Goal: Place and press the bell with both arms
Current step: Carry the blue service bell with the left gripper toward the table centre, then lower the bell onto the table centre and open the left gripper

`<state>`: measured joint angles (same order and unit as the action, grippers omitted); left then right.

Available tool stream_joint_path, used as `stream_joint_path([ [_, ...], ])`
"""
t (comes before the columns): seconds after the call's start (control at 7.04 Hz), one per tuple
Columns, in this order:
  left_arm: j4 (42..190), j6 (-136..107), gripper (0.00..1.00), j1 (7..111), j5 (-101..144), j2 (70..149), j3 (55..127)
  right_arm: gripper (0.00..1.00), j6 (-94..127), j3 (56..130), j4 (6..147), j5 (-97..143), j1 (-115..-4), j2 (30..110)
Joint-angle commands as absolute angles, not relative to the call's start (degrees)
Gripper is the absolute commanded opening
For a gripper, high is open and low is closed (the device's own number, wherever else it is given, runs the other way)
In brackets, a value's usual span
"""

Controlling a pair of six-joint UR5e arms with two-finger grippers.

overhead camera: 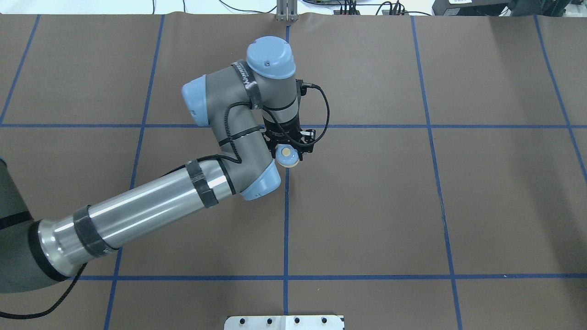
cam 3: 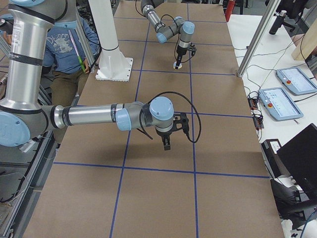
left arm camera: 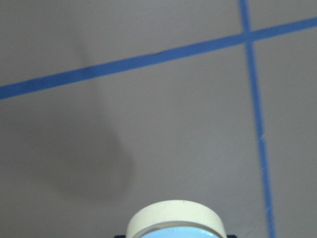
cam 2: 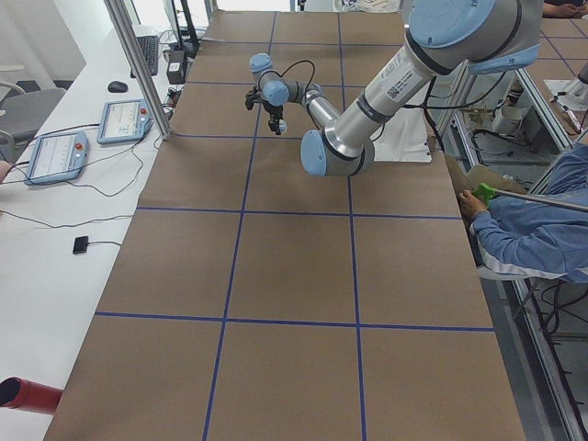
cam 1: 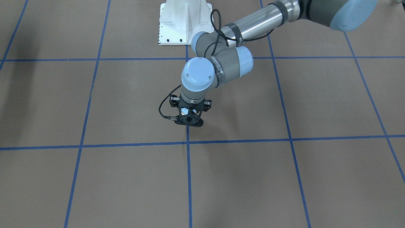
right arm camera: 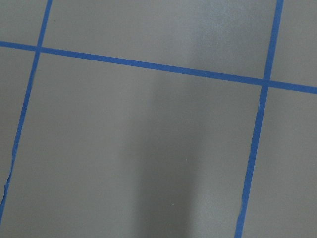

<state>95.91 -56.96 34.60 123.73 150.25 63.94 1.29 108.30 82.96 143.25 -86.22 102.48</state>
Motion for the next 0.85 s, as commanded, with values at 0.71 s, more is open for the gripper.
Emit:
stream_joint_path([
  [0.71, 95.4, -58.6, 0.0, 34.3, 120.9, 155.3, 54.1, 1.0, 1.4, 108.2, 82.6, 143.3, -86.2, 102.7],
])
